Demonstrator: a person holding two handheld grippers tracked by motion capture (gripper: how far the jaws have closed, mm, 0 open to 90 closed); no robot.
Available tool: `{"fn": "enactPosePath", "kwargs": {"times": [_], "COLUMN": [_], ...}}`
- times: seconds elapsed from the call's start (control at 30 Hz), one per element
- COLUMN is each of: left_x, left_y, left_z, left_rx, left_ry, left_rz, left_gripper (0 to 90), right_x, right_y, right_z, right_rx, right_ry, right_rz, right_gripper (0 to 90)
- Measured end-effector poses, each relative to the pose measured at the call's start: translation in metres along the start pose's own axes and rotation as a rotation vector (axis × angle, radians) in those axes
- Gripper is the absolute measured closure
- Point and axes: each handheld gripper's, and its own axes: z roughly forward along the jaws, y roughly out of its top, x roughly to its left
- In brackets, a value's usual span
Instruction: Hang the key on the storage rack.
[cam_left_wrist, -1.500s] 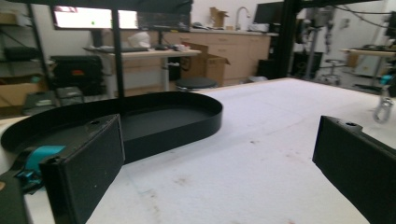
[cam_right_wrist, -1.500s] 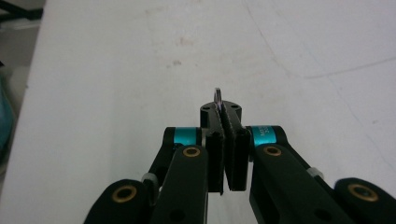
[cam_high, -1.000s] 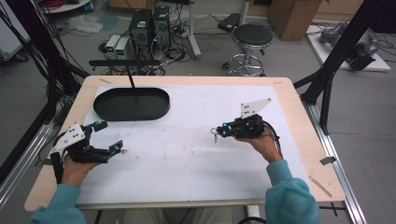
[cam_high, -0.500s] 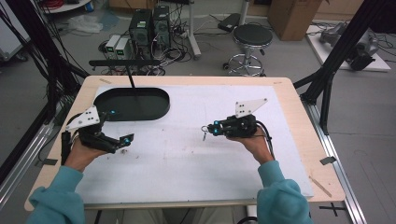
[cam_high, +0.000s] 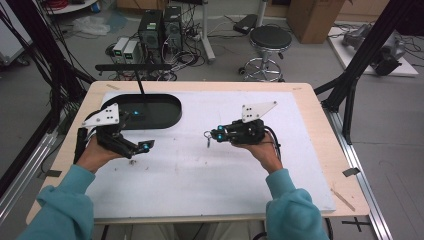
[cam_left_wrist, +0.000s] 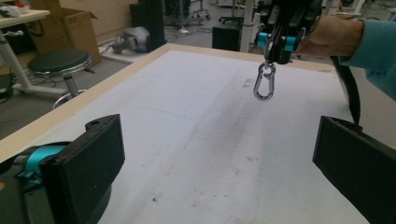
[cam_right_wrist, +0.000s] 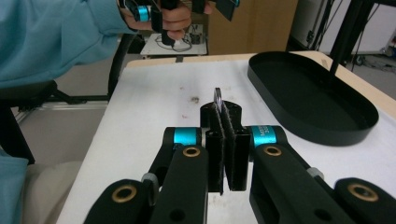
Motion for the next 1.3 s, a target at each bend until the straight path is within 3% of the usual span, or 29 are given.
{"fn": "enactPosePath", "kwargs": {"times": [0.27, 0.53, 0.6, 0.8, 0.9, 1.13, 1.3], "left_x": [-0.002, -0.006, -0.008, -0.011, -0.013, -0.014, -0.016], "left_y": [0.015, 0.025, 0.028, 0.034, 0.036, 0.039, 0.04], "left_z": [0.021, 0.039, 0.043, 0.055, 0.059, 0.068, 0.068], "left_rx": [0.036, 0.046, 0.049, 0.054, 0.052, 0.065, 0.067], "left_ry": [-0.052, -0.108, -0.108, -0.137, -0.156, -0.185, -0.214], "left_rz": [0.038, 0.041, 0.055, 0.046, 0.055, 0.041, 0.057], "left_gripper": [2.6, 2.7, 2.7, 2.7, 12.8, 18.1, 34.4], "right_x": [0.001, 0.002, 0.002, 0.004, 0.003, 0.004, 0.004], "right_y": [0.011, 0.02, 0.021, 0.022, 0.023, 0.024, 0.024], "right_z": [0.016, 0.026, 0.027, 0.031, 0.031, 0.03, 0.031], "right_rx": [-0.003, -0.012, -0.013, -0.012, -0.017, -0.02, -0.023], "right_ry": [0.029, 0.051, 0.053, 0.062, 0.065, 0.066, 0.07], "right_rz": [-0.017, -0.023, -0.029, -0.032, -0.036, -0.034, -0.039], "right_gripper": [89.0, 89.0, 89.0, 89.0, 89.0, 89.0, 89.0]}}
